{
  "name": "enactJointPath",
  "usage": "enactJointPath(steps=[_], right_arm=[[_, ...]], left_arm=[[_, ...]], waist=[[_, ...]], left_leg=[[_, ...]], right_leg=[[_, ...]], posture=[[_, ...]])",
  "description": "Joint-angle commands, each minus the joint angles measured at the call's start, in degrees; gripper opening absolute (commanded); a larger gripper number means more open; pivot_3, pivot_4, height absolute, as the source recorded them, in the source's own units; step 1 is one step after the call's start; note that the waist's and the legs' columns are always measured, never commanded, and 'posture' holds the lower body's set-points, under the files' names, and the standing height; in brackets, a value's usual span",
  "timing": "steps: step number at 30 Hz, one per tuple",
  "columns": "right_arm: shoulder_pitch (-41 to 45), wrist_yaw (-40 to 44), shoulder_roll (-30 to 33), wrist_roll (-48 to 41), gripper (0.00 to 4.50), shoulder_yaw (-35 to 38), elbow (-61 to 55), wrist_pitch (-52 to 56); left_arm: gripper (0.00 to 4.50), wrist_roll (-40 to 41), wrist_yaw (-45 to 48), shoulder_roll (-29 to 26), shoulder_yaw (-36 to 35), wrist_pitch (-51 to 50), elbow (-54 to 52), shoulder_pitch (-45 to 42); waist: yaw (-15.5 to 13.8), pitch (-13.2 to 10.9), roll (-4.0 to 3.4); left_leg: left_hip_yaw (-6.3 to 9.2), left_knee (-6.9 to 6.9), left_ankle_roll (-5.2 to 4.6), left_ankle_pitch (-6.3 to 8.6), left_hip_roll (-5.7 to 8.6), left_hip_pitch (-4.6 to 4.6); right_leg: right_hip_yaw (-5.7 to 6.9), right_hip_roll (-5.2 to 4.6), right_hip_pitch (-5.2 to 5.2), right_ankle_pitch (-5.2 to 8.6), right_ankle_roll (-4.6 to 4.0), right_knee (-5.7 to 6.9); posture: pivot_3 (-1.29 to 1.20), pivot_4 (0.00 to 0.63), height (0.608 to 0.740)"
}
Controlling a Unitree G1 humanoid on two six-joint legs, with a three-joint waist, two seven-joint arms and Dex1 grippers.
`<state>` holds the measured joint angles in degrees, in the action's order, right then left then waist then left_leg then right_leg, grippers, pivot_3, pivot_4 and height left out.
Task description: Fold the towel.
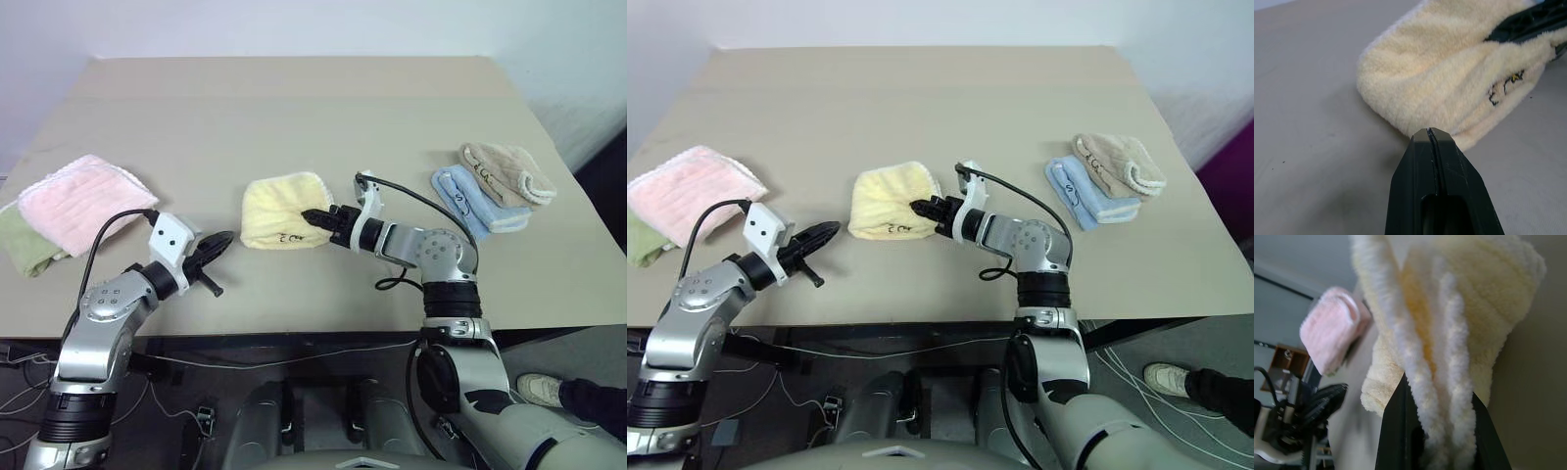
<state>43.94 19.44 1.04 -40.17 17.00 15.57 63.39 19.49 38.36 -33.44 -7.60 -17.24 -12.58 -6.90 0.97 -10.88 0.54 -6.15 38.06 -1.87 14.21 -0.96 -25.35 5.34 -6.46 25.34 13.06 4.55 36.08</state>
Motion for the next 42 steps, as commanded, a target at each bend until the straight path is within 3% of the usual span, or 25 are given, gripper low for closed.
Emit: enactJointPath(steps=[1, 6, 13, 18, 26, 39, 42], right_arm=[[2.0, -1.7, 2.2, -4.1, 0.03, 5.5, -7.4, -3.3], [6.8, -6.8, 12.3, -6.8, 0.03, 15.6, -9.8, -8.0], [12.2, -17.2, 25.4, -3.6, 0.03, 26.1, 2.7, -18.5], [8.9, -27.3, 27.3, -3.3, 0.03, 31.4, 11.3, -19.2], [5.1, -33.2, 25.1, -5.0, 0.03, 31.9, 11.0, -18.5], [4.2, -33.2, 25.7, -5.7, 4.26, 30.8, 6.8, -21.7], [3.7, -33.3, 26.1, -4.7, 4.43, 30.2, 5.1, -24.7]], left_arm=[[0.00, 0.3, 0.4, 0.2, 0.1, 0.4, -1.2, -1.3], [0.00, -0.4, 1.4, 1.3, 2.3, 0.8, 1.2, -3.6], [0.00, -1.1, 3.2, 3.7, 6.0, 2.2, 5.5, -8.6], [0.00, -1.7, 4.1, 4.9, 7.4, 3.1, 7.4, -10.2], [0.00, -2.4, 4.6, 5.5, 7.9, 3.4, 8.0, -10.5], [0.00, -2.9, 4.5, 6.1, 8.5, 3.5, 7.8, -9.7], [0.00, -2.8, 4.8, 6.0, 8.4, 3.5, 8.0, -9.9]], waist=[[-0.1, 0.0, 0.00], [-0.7, 0.0, -0.02], [-0.1, 0.0, -0.01], [0.1, 0.0, -0.03], [0.0, 0.0, -0.09], [-0.2, 0.0, -0.10], [-0.2, 0.0, -0.10]], left_leg=[[0.00, 0.00, 0.00, 0.00, 0.00, 0.00], [0.00, 0.06, -0.01, 0.00, 0.06, -0.02], [-0.05, 0.06, -0.05, 0.00, 0.01, 0.01], [-0.15, 0.06, 0.05, -0.07, -0.02, 0.05], [-0.17, 0.06, 0.06, -0.09, -0.02, 0.05], [-0.16, 0.08, -0.03, -0.04, -0.01, 0.05], [-0.16, 0.09, -0.02, -0.05, 0.00, 0.04]], right_leg=[[0.00, 0.00, 0.00, 0.00, 0.00, 0.00], [0.01, -0.05, -0.03, -0.01, 0.01, -0.01], [0.00, 0.02, -0.04, 0.00, 0.02, 0.00], [-0.07, 0.04, -0.04, 0.00, 0.02, 0.01], [-0.12, 0.03, -0.04, 0.00, 0.04, 0.02], [-0.13, 0.02, -0.05, 0.00, 0.04, 0.02], [-0.13, 0.02, -0.05, 0.00, 0.04, 0.02]], posture=[[0.00, 0.150, 0.740], [0.00, 0.150, 0.740], [0.00, 0.150, 0.740], [0.00, 0.150, 0.740], [0.00, 0.150, 0.740], [0.00, 0.150, 0.740], [0.00, 0.150, 0.740]])
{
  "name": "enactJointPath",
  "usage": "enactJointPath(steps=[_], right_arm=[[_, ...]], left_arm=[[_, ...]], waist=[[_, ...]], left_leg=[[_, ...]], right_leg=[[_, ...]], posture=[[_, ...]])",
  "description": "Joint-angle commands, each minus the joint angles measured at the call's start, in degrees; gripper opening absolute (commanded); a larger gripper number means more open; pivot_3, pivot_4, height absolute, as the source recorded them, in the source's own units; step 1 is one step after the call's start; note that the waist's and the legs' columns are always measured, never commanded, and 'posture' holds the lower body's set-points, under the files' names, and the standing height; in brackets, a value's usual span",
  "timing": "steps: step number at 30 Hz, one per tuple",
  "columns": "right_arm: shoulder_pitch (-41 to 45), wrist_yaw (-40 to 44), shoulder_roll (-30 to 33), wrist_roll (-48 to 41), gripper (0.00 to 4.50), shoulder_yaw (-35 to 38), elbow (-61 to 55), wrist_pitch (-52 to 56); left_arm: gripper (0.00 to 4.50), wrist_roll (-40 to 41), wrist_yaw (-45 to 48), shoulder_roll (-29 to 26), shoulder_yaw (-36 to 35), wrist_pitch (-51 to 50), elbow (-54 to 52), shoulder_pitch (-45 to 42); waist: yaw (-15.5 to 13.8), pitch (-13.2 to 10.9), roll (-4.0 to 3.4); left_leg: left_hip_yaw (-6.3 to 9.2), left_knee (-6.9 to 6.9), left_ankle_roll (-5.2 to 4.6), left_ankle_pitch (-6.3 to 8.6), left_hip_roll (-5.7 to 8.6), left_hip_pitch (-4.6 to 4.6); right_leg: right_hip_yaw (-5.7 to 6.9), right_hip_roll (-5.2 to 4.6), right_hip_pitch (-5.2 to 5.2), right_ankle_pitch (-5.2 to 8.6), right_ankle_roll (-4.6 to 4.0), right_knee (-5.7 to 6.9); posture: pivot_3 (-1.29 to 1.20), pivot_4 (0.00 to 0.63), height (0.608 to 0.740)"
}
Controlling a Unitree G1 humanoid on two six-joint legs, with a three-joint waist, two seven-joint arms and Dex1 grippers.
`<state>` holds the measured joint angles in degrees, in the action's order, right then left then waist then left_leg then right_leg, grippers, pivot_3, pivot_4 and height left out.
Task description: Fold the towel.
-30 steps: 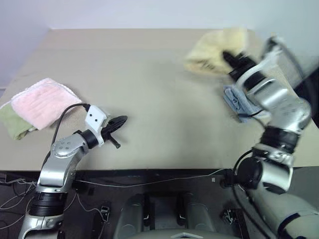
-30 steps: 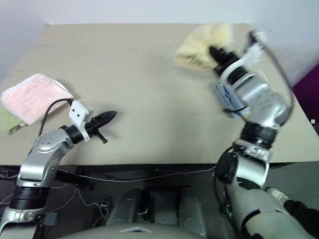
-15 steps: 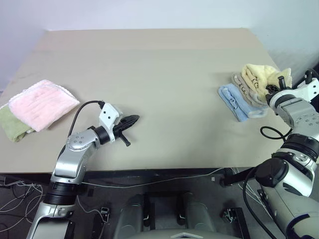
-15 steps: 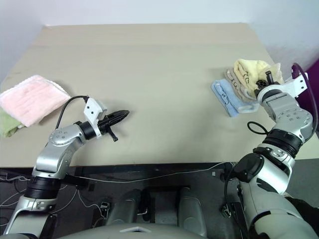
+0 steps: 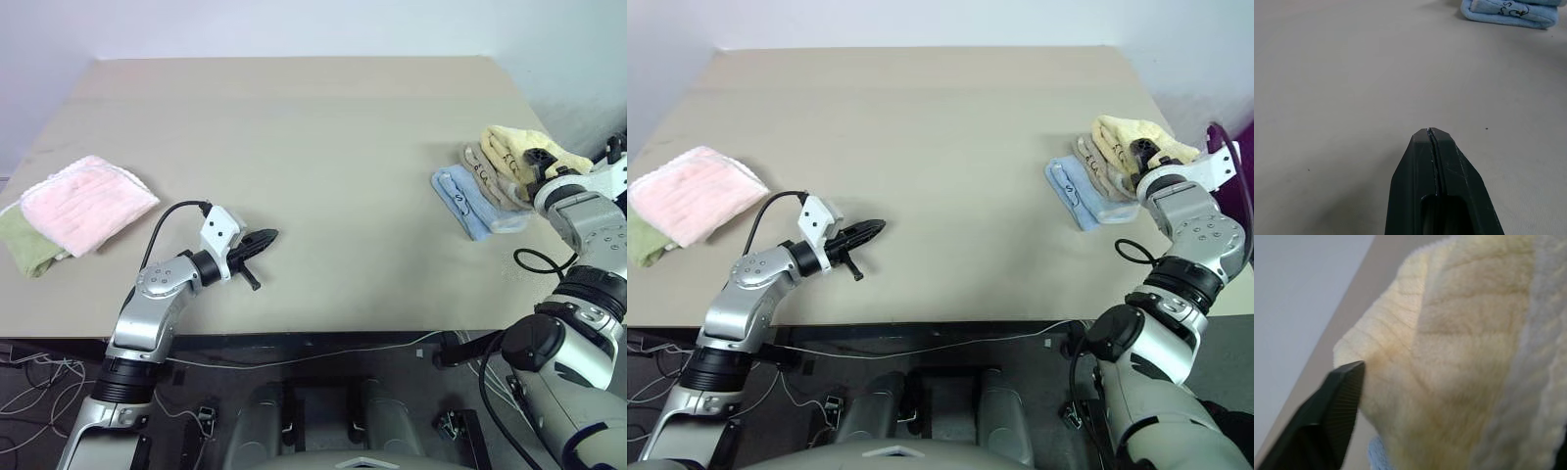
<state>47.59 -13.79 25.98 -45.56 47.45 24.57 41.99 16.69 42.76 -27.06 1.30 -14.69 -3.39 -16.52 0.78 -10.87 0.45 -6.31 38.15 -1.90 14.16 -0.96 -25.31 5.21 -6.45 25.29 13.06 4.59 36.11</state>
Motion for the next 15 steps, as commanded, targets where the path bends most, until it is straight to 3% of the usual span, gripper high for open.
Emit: enactJointPath(steps=[1, 9, 15], right_arm=[[-0.2, -0.1, 1.3, 1.1, 4.43, -0.4, -4.4, -4.4], [-3.3, 0.2, 3.0, 8.9, 4.43, -5.1, -8.1, -13.5], [-7.4, 6.7, 2.4, 19.5, 4.43, -19.9, -16.8, -19.1]], left_arm=[[0.00, 0.0, 0.5, -0.4, -0.5, 1.0, -1.1, -0.4], [0.00, -0.3, 1.0, -0.7, -0.9, 1.3, 0.3, -1.3], [0.00, -1.9, -1.1, -1.3, -2.8, 2.9, 2.6, -2.4]], waist=[[0.0, 0.0, 0.00], [0.0, 0.0, -0.01], [0.3, 0.0, -0.02]], left_leg=[[0.00, 0.00, 0.01, -0.01, 0.00, 0.00], [0.00, 0.01, 0.09, -0.05, 0.00, 0.00], [0.00, 0.01, 0.09, -0.05, 0.00, 0.02]], right_leg=[[0.00, 0.00, 0.00, 0.00, 0.00, 0.00], [0.00, 0.00, 0.00, 0.00, 0.00, 0.00], [-0.02, 0.01, 0.01, 0.00, 0.01, 0.02]], posture=[[0.00, 0.150, 0.740], [0.00, 0.150, 0.740], [0.00, 0.150, 0.740]])
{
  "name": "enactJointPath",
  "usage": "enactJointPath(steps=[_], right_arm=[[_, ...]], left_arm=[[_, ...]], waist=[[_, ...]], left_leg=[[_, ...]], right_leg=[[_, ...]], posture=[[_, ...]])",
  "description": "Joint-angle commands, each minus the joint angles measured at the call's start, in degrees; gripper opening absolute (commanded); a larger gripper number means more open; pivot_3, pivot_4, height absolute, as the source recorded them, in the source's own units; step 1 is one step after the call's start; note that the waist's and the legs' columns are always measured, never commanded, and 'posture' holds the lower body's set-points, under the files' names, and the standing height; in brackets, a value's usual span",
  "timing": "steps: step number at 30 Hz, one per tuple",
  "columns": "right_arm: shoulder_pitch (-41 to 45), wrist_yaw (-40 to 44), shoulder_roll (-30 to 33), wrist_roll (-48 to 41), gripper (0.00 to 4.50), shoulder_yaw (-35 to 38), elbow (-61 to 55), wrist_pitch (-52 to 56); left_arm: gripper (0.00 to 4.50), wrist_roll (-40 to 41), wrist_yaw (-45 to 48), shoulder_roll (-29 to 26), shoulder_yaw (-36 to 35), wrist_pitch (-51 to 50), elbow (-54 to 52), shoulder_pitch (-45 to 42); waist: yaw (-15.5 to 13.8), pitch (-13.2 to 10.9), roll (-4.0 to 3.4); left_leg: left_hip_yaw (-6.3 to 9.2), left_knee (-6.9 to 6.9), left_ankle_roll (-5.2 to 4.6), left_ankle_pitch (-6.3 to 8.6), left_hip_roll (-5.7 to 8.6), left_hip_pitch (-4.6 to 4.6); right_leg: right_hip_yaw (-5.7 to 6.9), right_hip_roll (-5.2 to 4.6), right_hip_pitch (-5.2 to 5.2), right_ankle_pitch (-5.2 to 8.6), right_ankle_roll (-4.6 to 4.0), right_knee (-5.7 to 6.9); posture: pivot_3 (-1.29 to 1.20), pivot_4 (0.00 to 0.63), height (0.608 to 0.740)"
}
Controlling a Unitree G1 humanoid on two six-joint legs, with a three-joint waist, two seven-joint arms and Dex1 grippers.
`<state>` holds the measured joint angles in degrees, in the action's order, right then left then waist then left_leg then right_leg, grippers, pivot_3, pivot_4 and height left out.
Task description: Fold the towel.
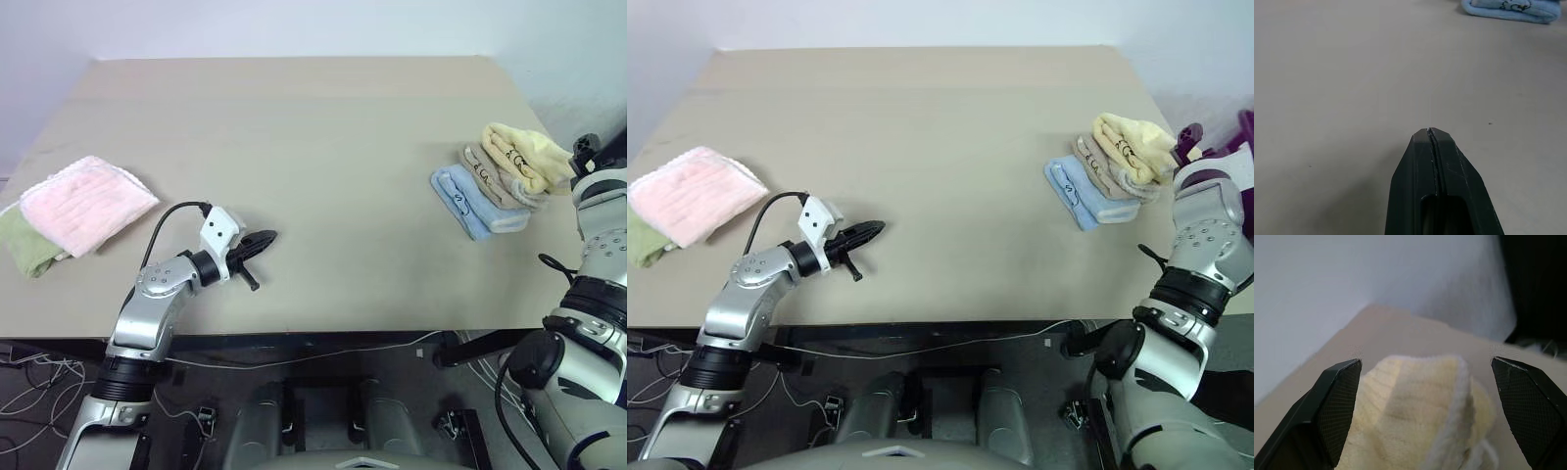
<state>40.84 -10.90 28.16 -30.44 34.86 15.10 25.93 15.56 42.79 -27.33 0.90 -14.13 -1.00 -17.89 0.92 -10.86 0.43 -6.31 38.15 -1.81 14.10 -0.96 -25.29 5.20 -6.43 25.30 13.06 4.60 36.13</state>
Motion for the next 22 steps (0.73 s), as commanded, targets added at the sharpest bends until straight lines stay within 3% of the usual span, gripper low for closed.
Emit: enactJointPath(steps=[1, 7, 10, 16, 22], right_arm=[[-1.3, 5.9, -0.3, 6.0, 4.43, -11.0, -9.5, -3.6], [-6.3, 21.0, -5.7, 11.5, 4.43, -32.9, -19.5, -5.3], [-8.3, 25.5, -8.1, 14.5, 4.43, -39.8, -20.1, -7.6], [-10.1, 30.7, -12.1, 18.4, 4.43, -45.8, -15.9, -11.7], [-10.2, 33.0, -14.4, 21.4, 4.43, -47.0, -12.4, -14.3]], left_arm=[[0.00, -1.3, -1.8, -1.3, -2.9, 2.9, 0.8, -1.2], [0.00, -4.0, -6.8, -1.5, -4.9, 5.4, 4.9, -1.3], [0.00, -4.2, -8.9, -1.3, -5.8, 5.4, 5.0, -0.4], [0.00, -4.3, -15.0, 0.6, -7.7, 2.7, 1.0, 3.2], [0.00, -3.5, -16.9, 0.9, -9.0, 1.0, -0.9, 4.4]], waist=[[0.3, 0.0, -0.02], [0.2, 0.0, -0.02], [-0.6, 0.0, 0.01], [-0.3, 0.0, 0.05], [-0.2, 0.0, 0.05]], left_leg=[[0.00, -0.01, 0.00, 0.00, -0.01, 0.01], [0.00, -0.01, -0.03, 0.02, -0.13, 0.05], [0.08, 0.07, -0.01, 0.01, -0.03, -0.04], [0.08, 0.19, -0.19, 0.04, 0.12, -0.05], [0.10, 0.19, -0.12, 0.01, 0.07, -0.04]], right_leg=[[-0.02, 0.01, 0.01, 0.00, 0.00, 0.00], [-0.05, 0.14, 0.00, 0.01, 0.00, 0.01], [0.06, 0.02, -0.01, 0.00, 0.00, 0.00], [0.06, -0.14, -0.15, -0.10, 0.18, -0.07], [0.08, -0.08, -0.13, -0.10, 0.18, -0.04]], posture=[[0.00, 0.150, 0.740], [0.00, 0.150, 0.740], [0.00, 0.150, 0.740], [0.00, 0.150, 0.740], [0.00, 0.150, 0.740]])
